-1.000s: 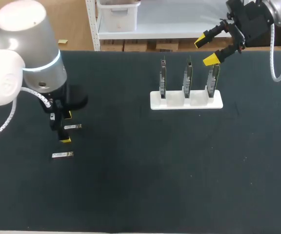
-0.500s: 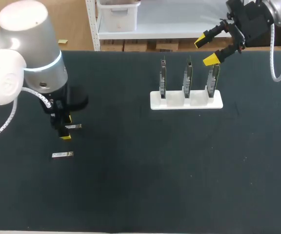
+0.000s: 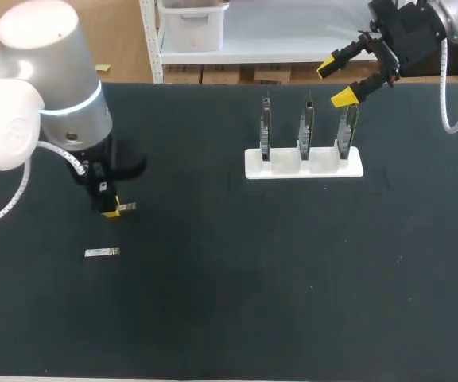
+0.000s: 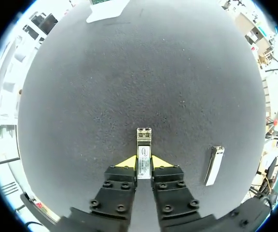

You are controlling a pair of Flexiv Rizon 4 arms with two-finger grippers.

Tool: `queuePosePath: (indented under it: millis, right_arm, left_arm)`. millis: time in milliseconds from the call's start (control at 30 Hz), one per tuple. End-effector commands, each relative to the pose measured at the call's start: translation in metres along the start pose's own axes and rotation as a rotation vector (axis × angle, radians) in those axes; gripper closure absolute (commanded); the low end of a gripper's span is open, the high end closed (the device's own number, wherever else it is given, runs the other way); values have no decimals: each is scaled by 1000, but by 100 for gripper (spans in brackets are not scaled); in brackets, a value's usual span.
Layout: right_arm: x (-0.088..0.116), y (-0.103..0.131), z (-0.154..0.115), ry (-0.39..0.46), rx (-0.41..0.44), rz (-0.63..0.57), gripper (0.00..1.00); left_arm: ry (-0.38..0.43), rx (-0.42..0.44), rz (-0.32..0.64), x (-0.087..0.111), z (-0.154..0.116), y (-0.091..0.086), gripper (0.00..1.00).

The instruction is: Pick up the optical module with the left hand, and insert it into the network port with the right hand.

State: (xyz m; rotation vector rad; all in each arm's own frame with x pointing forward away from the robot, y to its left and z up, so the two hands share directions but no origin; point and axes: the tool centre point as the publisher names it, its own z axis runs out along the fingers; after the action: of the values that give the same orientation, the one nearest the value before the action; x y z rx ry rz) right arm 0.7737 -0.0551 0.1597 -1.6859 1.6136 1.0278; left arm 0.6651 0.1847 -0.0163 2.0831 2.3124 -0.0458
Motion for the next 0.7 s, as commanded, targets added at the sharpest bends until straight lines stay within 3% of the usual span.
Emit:
queuePosePath:
  millis: [33,233,367,700]
  right_arm:
    - [0,-1,0,-1,-2,0,0]
    - [0,-1,0,-1,-2,0,0]
    - [0,-1,0,-1,-2,0,0]
    - [0,-1,0,-1,-2,0,0]
  left_arm:
    - [-9,-3,3,-2,-4,1,100]
    - [-112,-24,-14,-18,-20,7,100]
    - [-180,-99,-65,-36,-37,22,100]
    - [-625,-207,-245,-86,-109,92,100]
